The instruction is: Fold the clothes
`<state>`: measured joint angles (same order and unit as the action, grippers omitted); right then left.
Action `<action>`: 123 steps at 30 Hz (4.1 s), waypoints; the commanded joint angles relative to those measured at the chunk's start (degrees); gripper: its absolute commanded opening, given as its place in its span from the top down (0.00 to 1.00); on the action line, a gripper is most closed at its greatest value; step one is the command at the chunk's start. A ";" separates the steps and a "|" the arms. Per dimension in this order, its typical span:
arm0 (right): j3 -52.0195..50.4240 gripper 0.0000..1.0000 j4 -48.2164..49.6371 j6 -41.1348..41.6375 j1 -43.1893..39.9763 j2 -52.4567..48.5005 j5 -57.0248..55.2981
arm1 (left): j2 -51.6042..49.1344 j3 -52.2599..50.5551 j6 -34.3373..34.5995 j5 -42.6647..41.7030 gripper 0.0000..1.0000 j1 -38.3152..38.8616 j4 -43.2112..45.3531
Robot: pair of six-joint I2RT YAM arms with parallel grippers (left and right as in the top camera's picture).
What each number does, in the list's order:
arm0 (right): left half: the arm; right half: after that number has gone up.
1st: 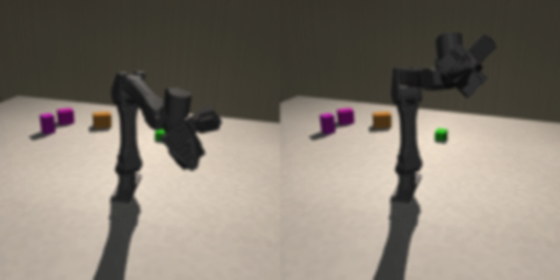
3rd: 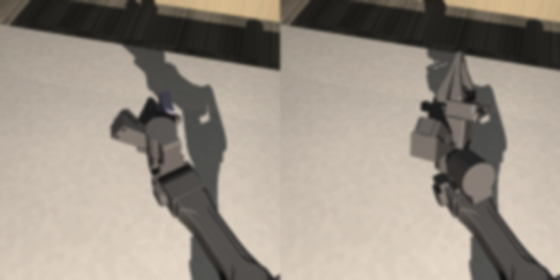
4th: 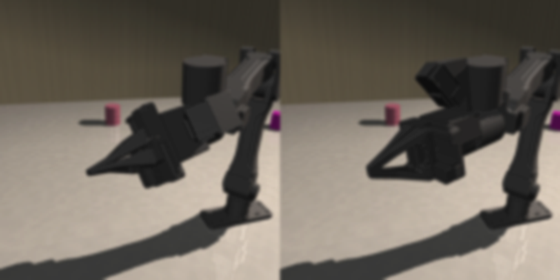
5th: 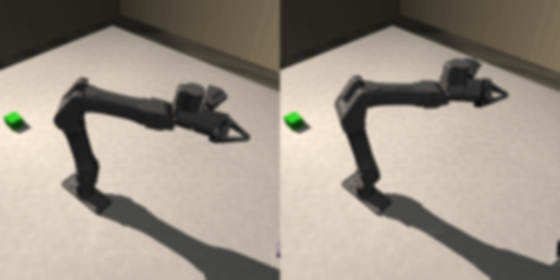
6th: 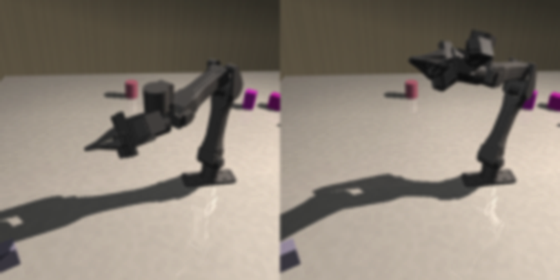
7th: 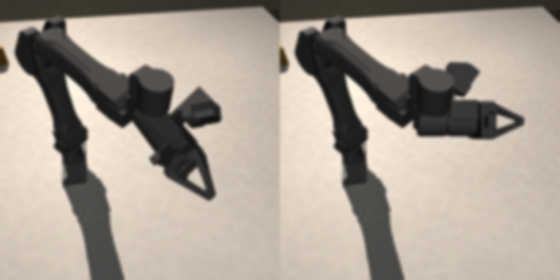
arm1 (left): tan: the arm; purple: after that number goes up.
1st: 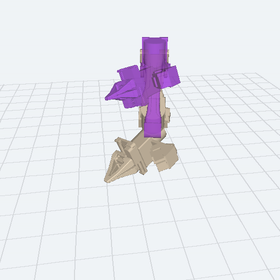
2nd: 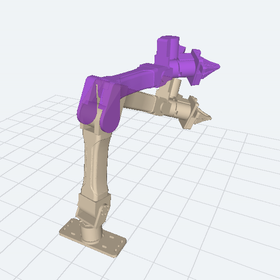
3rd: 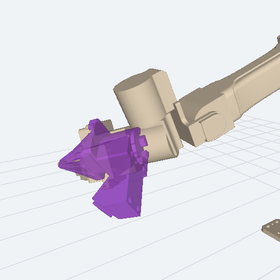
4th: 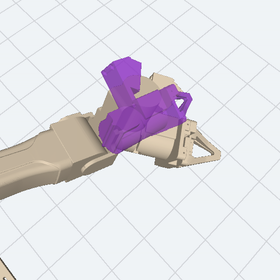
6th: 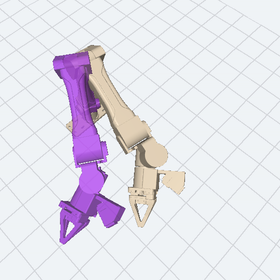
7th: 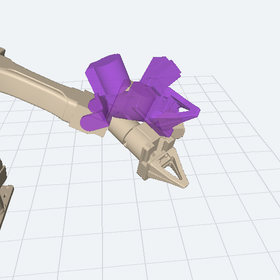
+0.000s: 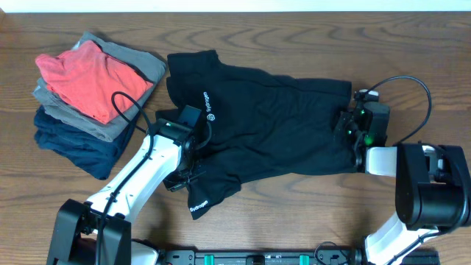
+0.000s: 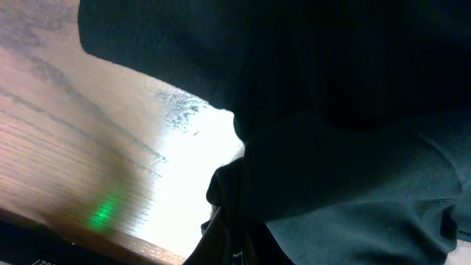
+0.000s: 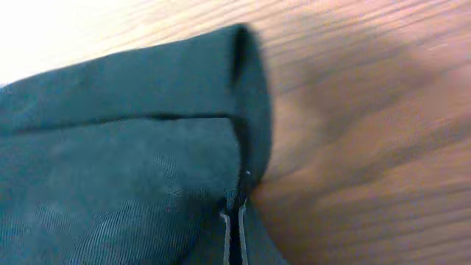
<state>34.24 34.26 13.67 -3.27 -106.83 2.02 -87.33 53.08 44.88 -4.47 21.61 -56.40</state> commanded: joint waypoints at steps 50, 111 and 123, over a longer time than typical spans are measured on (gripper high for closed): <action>28.15 0.11 -60.65 -0.66 -9.88 0.11 5.97 | 0.20 -0.37 -3.30 1.07 0.93 0.13 18.51; 18.88 0.30 -54.01 21.68 -9.81 5.11 3.76 | 0.20 -0.37 -3.30 1.07 0.92 0.11 17.90; 16.94 0.36 -50.71 18.10 -7.56 5.01 2.45 | 0.20 -0.37 -3.30 1.07 0.92 0.11 17.92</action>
<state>52.69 -16.05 33.78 -13.15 -101.49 4.75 -87.33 52.95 42.09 -4.27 21.87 -38.35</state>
